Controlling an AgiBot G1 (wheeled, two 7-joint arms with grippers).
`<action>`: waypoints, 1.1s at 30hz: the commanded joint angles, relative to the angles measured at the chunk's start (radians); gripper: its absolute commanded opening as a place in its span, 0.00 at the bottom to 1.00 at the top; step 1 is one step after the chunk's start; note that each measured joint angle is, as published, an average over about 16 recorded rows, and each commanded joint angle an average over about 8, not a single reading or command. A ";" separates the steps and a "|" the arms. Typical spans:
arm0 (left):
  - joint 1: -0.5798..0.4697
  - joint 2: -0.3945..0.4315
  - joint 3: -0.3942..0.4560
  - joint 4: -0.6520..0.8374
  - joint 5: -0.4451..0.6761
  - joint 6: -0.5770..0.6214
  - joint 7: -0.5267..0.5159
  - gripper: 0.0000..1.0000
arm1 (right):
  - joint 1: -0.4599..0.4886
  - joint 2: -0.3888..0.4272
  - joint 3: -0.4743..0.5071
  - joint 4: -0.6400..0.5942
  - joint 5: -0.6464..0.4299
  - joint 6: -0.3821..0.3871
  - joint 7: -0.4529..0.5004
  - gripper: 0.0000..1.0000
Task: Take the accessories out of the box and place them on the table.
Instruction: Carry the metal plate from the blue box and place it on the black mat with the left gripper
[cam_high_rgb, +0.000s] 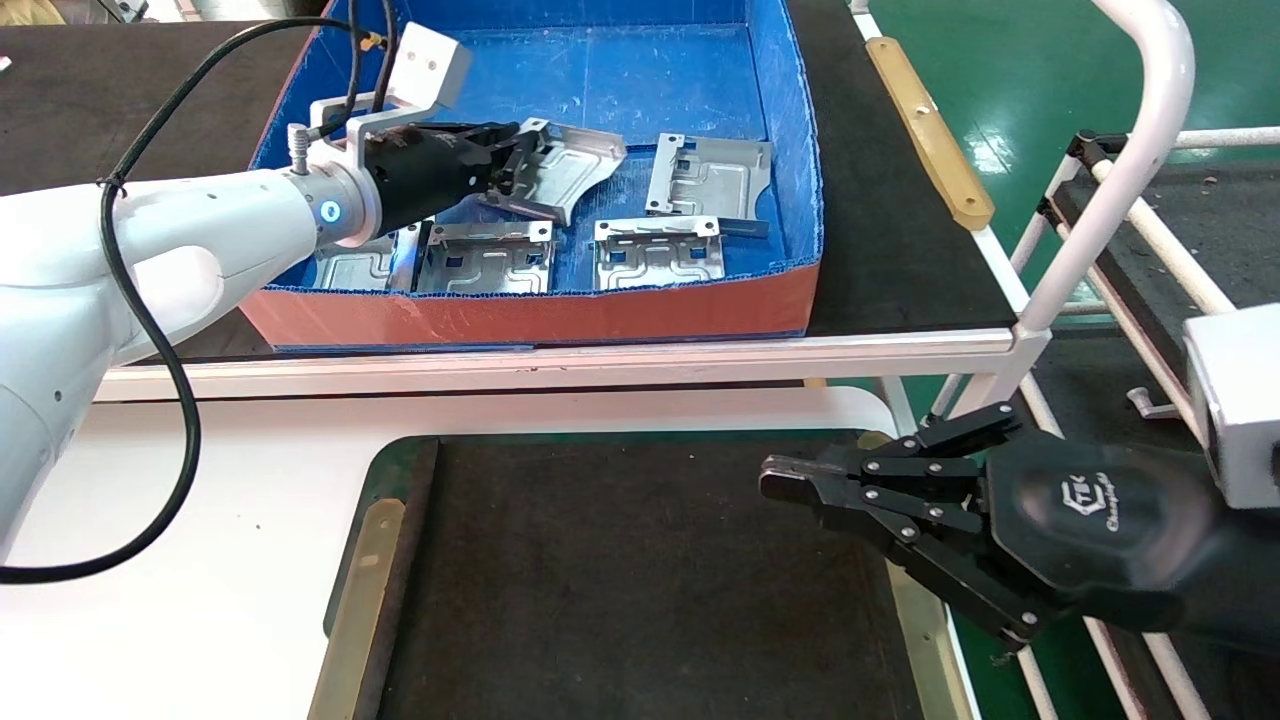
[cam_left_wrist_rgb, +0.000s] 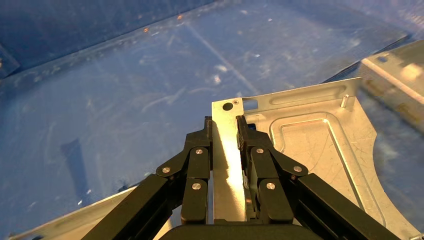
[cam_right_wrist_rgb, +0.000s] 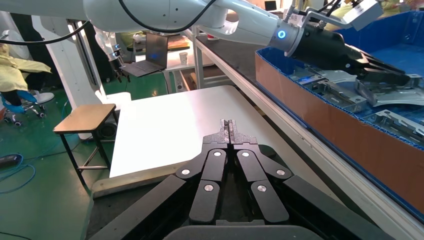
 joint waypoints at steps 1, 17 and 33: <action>0.002 0.000 0.000 -0.009 -0.004 0.005 -0.005 0.00 | 0.000 0.000 0.000 0.000 0.000 0.000 0.000 0.00; -0.031 -0.006 -0.041 -0.061 -0.123 0.157 0.152 0.00 | 0.000 0.000 0.000 0.000 0.000 0.000 0.000 0.38; -0.074 -0.015 -0.070 0.020 -0.209 0.324 0.298 0.00 | 0.000 0.000 0.000 0.000 0.000 0.000 0.000 1.00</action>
